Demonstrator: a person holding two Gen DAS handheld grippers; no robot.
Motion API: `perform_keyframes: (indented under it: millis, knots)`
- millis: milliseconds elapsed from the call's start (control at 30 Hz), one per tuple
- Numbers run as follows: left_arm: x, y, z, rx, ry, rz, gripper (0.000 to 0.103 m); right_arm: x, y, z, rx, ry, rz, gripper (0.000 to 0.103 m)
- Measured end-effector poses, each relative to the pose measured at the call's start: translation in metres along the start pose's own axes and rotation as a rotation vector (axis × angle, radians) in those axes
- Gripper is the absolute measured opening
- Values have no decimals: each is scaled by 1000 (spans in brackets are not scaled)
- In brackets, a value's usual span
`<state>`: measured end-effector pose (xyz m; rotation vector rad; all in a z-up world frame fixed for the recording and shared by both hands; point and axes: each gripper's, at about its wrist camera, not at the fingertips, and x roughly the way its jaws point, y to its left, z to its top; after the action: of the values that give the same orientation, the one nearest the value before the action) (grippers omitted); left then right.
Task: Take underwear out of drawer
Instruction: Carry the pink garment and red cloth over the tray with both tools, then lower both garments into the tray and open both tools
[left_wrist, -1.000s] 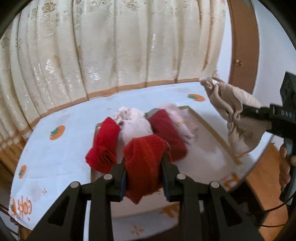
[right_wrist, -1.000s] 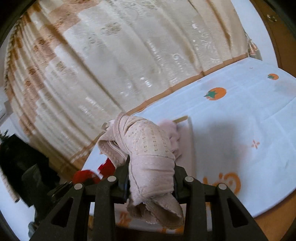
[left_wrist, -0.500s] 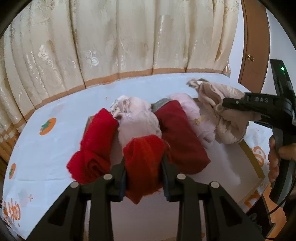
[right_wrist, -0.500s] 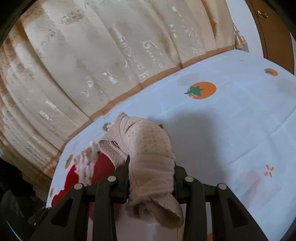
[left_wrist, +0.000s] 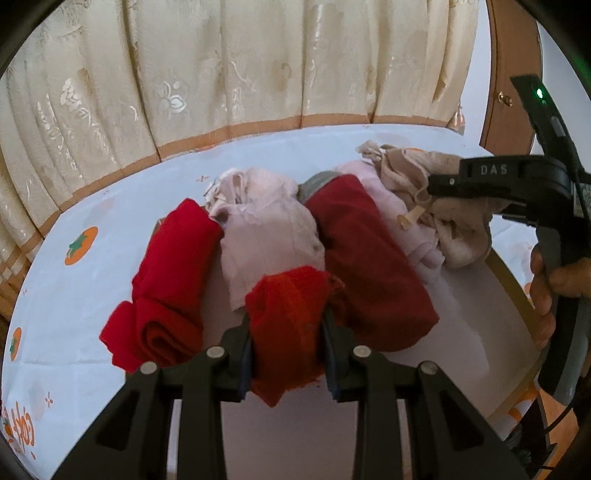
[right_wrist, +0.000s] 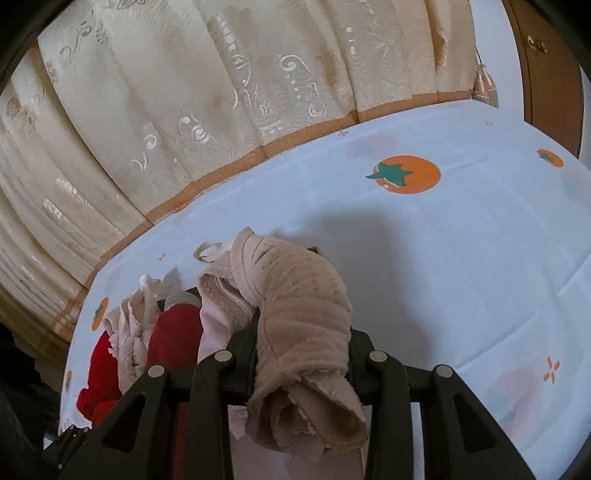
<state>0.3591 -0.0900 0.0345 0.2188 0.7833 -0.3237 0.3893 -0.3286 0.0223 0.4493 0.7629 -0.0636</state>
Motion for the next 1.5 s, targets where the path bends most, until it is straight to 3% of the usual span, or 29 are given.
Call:
perform_keyframes:
  millis: [167,200,467,533,633,800,833,1000,1167,1333,1500]
  knots:
    - [3,0,-2,-7,5,2,30,3,9,-3,-50,-4,-37,37]
    - [4,-1,-3,-5,6,5,30,10,9,-6,-44,38,-20,37]
    - [8,-3,-5,11,7,35,30,19,11,-13,-43,72,6,39]
    - [8,-3,-4,0,8,49,34,18,12,-13,-63,73,15,41]
    - [9,-2,-4,-6,10,76,40,14,9,-13,-62,85,74,55]
    - [5,-4,-5,46,-5,208,78,0,15,-13,-65,81,96,70]
    - [4,-5,-6,57,-4,212,79,-5,15,-13,-67,64,101,74]
    - [-8,-7,-7,87,0,236,89,-30,14,-9,-47,17,144,75]
    - [-35,-9,-10,103,-67,259,101,-63,8,-12,-25,-32,196,75]
    - [-54,-5,-8,87,-95,243,102,-94,6,-14,23,-81,296,75]
    - [-78,-2,-15,51,-116,198,102,-121,16,-24,-3,-97,337,75]
